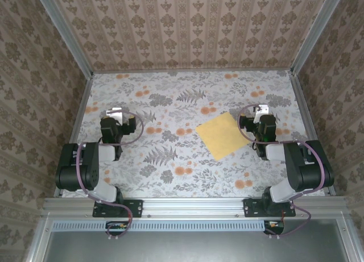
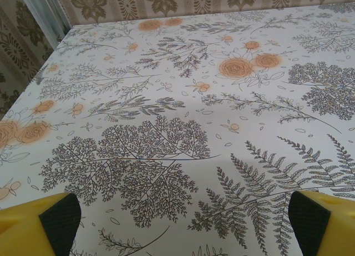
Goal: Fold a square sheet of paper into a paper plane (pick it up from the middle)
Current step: Move the square sheet of paper to the center of the table.
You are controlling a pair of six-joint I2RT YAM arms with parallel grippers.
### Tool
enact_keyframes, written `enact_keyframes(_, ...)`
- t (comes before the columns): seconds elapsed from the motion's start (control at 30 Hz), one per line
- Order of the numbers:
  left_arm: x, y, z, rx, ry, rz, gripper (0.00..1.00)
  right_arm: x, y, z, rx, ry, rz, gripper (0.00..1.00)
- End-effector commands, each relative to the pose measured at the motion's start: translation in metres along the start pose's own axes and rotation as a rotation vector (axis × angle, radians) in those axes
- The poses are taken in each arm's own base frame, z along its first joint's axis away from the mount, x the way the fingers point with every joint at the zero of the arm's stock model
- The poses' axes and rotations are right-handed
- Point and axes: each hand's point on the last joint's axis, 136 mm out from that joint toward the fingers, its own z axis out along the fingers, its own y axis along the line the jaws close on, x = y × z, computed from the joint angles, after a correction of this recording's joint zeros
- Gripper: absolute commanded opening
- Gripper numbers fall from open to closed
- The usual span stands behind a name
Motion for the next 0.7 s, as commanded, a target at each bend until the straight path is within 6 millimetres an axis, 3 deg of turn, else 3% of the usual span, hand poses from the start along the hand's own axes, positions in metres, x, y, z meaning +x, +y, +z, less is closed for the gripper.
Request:
enact_keyframes(0.0, -0.004, 0.001, 0.003, 0.007, -0.005, 0.015, 1.0, -0.005, 0.002, 0.002, -0.018, -0.015, -0.01, 1.0)
enact_keyframes(0.23, -0.005, 0.007, 0.0, -0.027, -0.017, 0.003, 1.0, -0.007, 0.004, 0.0, -0.026, -0.023, -0.014, 1.0)
enact_keyframes(0.33, -0.014, 0.018, -0.01, -0.088, -0.044, -0.021, 1.0, -0.02, 0.017, -0.013, -0.069, 0.001, -0.059, 1.0)
enact_keyframes(0.4, -0.024, 0.022, -0.02, -0.109, -0.05, -0.031, 1.0, -0.044, 0.022, -0.025, -0.076, 0.016, -0.055, 1.0)
enact_keyframes(0.53, -0.044, 0.03, -0.039, -0.155, 0.007, -0.121, 1.0, -0.072, 0.025, -0.048, -0.059, 0.109, 0.143, 1.0)
enact_keyframes(0.67, -0.073, 0.03, -0.062, -0.159, 0.092, -0.271, 1.0, -0.069, 0.036, -0.062, -0.054, 0.277, 0.348, 1.0)
